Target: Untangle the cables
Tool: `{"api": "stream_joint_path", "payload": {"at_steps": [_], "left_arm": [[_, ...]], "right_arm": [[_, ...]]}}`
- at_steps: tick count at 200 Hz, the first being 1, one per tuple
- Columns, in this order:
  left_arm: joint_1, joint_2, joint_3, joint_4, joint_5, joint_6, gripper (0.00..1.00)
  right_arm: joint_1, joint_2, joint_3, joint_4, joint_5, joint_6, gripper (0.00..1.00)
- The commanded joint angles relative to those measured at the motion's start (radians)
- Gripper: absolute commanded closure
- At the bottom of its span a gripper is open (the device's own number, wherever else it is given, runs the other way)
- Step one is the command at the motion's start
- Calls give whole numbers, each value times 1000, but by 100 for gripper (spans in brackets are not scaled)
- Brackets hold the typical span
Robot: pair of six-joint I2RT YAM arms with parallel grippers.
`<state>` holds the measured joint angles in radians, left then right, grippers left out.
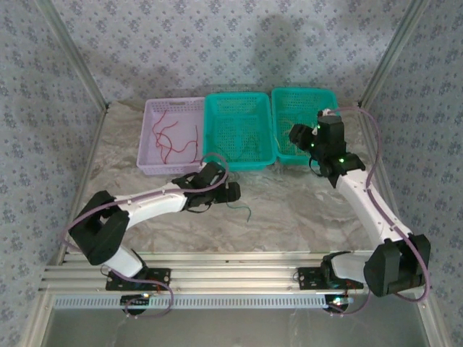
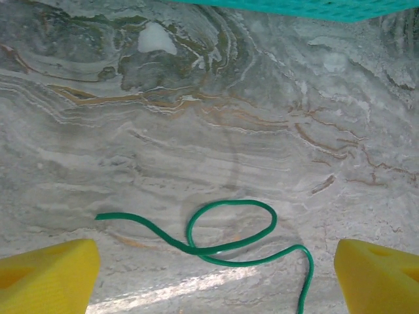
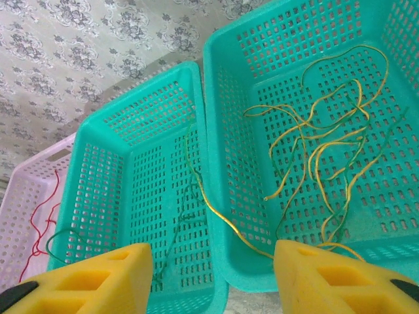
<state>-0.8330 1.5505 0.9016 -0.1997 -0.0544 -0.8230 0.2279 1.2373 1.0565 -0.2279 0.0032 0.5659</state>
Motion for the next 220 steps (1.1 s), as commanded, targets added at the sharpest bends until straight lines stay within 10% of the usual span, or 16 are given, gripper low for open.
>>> {"api": "stream_joint_path", "payload": {"at_steps": [1, 220], "left_arm": [[-7, 27, 26, 23, 13, -29, 9], [16, 100, 10, 22, -28, -23, 64]], "right_arm": [[2, -30, -12, -2, -9, -26, 47], [7, -85, -73, 7, -39, -22, 46]]}}
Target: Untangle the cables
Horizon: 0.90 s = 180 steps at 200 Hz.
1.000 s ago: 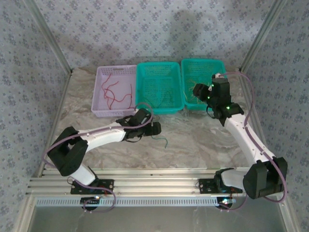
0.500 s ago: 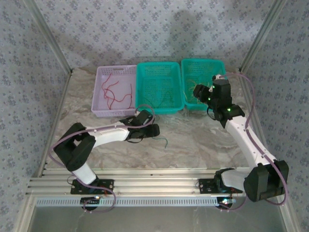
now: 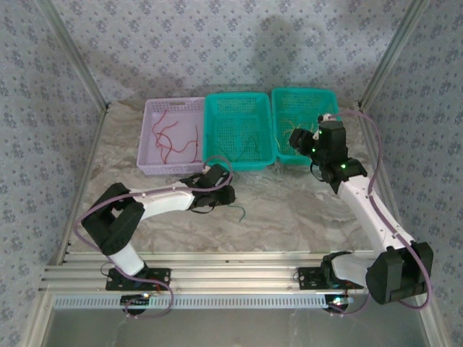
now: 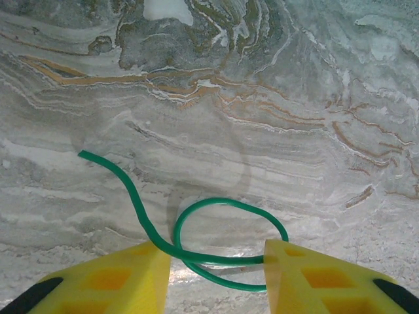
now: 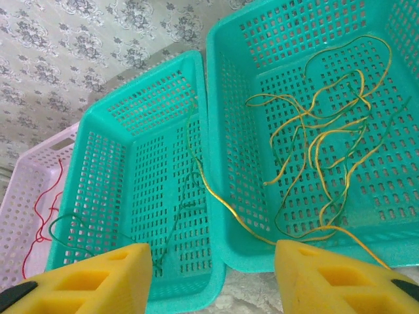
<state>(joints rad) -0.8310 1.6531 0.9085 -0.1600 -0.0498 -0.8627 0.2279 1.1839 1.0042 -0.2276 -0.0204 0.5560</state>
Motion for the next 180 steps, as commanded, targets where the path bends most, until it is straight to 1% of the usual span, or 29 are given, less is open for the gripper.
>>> {"api": "stream_joint_path", "payload": {"at_steps": [1, 18, 65, 73, 106, 122, 152, 180], "left_arm": [[14, -4, 2, -18, -34, 18, 64], [16, -20, -17, -20, -51, 26, 68], [29, -40, -34, -42, -69, 50, 73], [34, -46, -33, -46, -69, 55, 76], [40, -74, -28, -76, -88, 86, 77], [44, -85, -29, -88, -104, 99, 77], [53, -89, -41, -84, -110, 108, 73], [58, -73, -43, -72, -109, 109, 67]], "right_arm": [[8, -32, -22, 8, -15, -12, 46], [10, -48, -46, 26, -13, -3, 46], [15, -68, -60, 21, -21, 3, 46], [15, -71, -59, 22, -25, 6, 46], [23, -72, -37, 9, -35, 0, 45], [29, -72, -36, 13, -36, 1, 45], [38, -68, -39, 21, -35, -1, 45], [43, -67, -41, 24, -41, -1, 45]]}}
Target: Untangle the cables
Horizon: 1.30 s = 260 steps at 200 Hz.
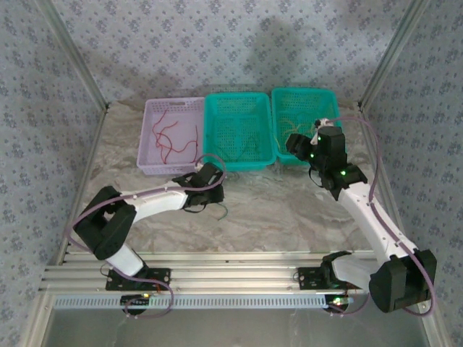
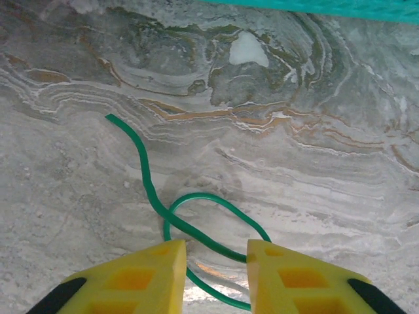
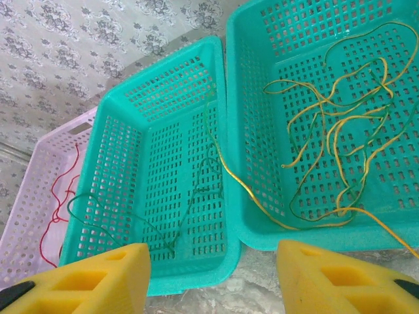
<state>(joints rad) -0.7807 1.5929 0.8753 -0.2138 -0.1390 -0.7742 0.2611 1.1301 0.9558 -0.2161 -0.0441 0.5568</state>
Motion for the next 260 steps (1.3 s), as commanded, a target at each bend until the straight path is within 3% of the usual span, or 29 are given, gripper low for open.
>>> {"api": "stream_joint_path", "payload": {"at_steps": [1, 24, 50, 134, 152, 196, 260], "left_arm": [[8, -12, -9, -19, -20, 21, 67], [8, 5, -1, -8, -8, 13, 63], [5, 19, 0, 13, -12, 9, 73], [3, 21, 8, -8, -52, 29, 78], [1, -7, -4, -15, -54, 28, 72], [-20, -80, -41, 29, -52, -5, 39], [-20, -11, -18, 73, -98, -48, 40]], "right_arm": [[11, -12, 8, 13, -16, -1, 45], [17, -13, 10, 15, -16, -3, 45], [24, -13, 8, 16, -16, -3, 45], [44, -16, 13, 20, -25, -8, 45], [48, -16, 14, 22, -30, -12, 44], [56, -17, 25, 24, -31, -17, 44], [60, -23, 29, 21, -35, -28, 44]]}}
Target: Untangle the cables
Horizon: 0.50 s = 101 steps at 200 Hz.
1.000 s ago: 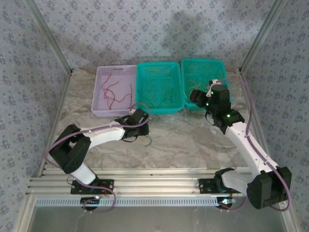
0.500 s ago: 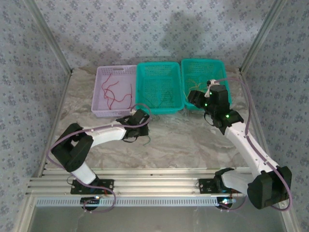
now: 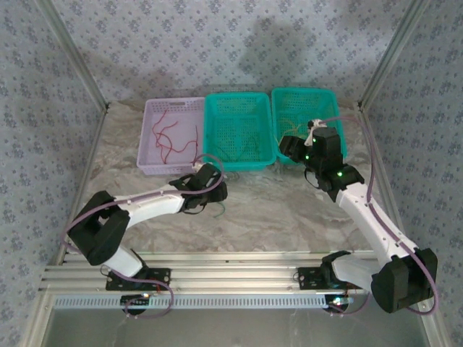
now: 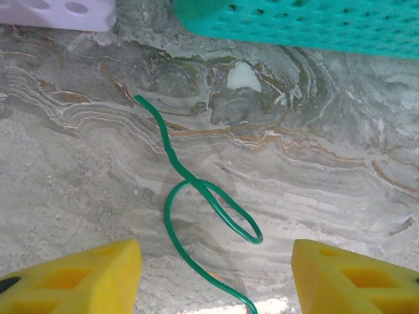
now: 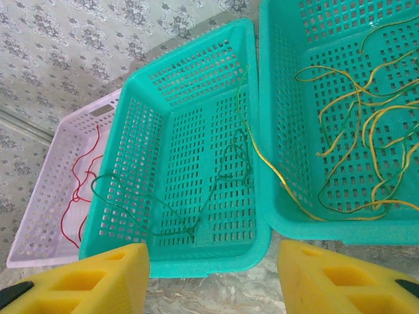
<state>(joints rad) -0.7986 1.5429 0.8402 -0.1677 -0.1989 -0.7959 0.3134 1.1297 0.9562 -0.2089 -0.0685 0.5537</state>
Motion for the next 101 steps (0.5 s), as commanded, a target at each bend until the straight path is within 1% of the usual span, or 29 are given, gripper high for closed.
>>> {"api": "stream_joint_path", "payload": {"at_steps": [1, 16, 26, 44, 101], "left_arm": [[-3, 40, 19, 28, -39, -26, 40], [-3, 72, 43, 32, -50, -25, 43], [-3, 95, 60, 29, -53, -24, 49], [-1, 126, 86, 18, -55, -26, 55], [-7, 112, 77, 27, -58, -30, 72]], "right_arm": [[8, -22, 29, 14, -10, -25, 44], [10, -22, 28, 16, -13, -25, 44], [12, -22, 27, 17, -16, -24, 44], [13, -24, 26, 19, -18, -27, 44], [16, -38, 16, 20, -14, -28, 44]]}}
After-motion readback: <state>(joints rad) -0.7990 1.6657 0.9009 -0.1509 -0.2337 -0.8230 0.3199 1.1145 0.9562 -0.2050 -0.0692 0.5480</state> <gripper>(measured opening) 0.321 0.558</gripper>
